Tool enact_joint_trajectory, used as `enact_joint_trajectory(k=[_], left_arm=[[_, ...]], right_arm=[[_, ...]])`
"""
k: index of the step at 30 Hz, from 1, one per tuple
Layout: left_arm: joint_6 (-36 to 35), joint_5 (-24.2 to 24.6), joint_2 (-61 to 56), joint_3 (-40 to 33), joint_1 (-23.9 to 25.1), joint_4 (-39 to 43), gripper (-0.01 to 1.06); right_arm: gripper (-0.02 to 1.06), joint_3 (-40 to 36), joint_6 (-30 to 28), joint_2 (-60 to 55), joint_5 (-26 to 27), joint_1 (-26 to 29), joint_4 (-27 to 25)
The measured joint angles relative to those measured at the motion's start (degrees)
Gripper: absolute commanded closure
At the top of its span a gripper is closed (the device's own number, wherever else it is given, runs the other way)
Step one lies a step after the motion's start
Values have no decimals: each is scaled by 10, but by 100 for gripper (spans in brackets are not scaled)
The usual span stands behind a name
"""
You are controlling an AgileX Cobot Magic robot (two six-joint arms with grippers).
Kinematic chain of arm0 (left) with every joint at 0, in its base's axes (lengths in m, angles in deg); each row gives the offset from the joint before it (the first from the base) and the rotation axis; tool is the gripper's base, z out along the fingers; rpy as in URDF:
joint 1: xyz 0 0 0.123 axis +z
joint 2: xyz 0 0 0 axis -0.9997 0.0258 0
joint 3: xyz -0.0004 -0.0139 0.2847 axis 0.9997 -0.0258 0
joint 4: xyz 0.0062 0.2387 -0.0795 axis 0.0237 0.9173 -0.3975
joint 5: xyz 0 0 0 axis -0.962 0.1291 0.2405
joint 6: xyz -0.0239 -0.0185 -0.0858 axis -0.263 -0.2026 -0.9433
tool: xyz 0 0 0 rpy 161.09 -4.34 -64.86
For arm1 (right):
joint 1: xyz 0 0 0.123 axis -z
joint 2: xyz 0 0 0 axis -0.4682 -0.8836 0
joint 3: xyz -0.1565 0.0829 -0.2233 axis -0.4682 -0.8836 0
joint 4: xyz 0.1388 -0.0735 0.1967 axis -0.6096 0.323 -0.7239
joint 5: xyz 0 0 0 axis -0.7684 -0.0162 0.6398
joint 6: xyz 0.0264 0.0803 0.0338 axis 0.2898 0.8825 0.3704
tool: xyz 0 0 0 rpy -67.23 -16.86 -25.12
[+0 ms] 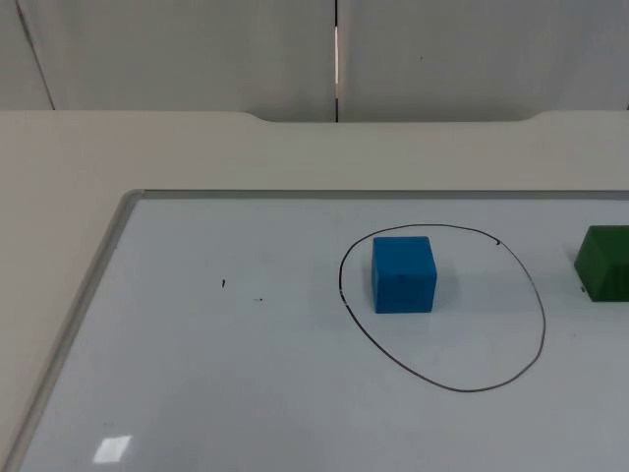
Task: Push the two cubes into the marked area.
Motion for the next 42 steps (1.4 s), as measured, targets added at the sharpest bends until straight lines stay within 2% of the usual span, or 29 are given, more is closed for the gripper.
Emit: enact_joint_trajectory(k=[6,17,36,41,42], left_arm=[[-2,2,0,-23,0,0,105],[-3,-39,-4,-46,0,3,105],[-3,-40,-4,-46,0,4,105],[-3,-40,-4,-46,0,4,105],[-3,-40,-4,-46,0,4,105]], right_arm=[[-1,0,0,0,0,0,0],[-1,0,0,0,0,0,0],[-1,0,0,0,1,0,1],[8,1,8,-23,3,0,10],[14,2,13,-39,7,0,15]])
